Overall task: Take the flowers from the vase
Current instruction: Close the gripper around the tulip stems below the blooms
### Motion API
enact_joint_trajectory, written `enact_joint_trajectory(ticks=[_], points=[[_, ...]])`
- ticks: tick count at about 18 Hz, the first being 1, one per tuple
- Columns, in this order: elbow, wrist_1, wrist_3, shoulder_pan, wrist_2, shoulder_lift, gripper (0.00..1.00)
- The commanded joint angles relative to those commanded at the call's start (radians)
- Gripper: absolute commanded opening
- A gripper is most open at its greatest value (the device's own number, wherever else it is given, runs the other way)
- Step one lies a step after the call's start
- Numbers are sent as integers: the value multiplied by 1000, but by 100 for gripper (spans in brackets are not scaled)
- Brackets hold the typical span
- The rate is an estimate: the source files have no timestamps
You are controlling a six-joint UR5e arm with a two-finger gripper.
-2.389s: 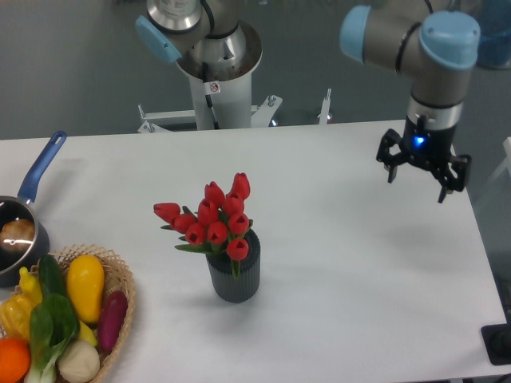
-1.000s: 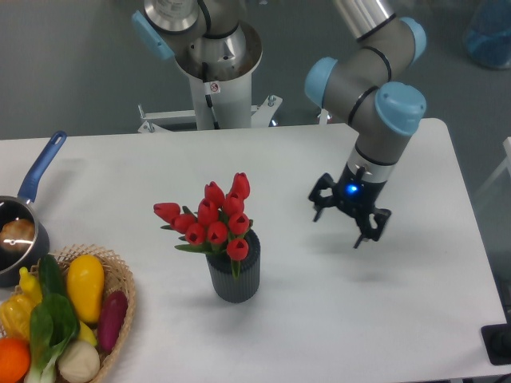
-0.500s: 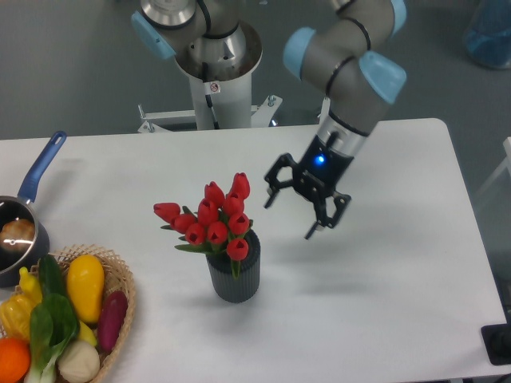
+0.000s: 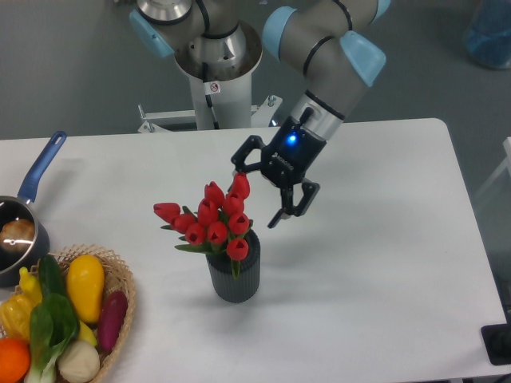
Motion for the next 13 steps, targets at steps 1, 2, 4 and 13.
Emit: enact_joint_trajectory(ticks=[1,2,4,13], points=[[-2,0,3,0,-17,0,100],[-2,0,3,-2,-38,0,100],[-2,0,6,2,-90,-12,100],[-37,8,138,34,-172,-43,13]])
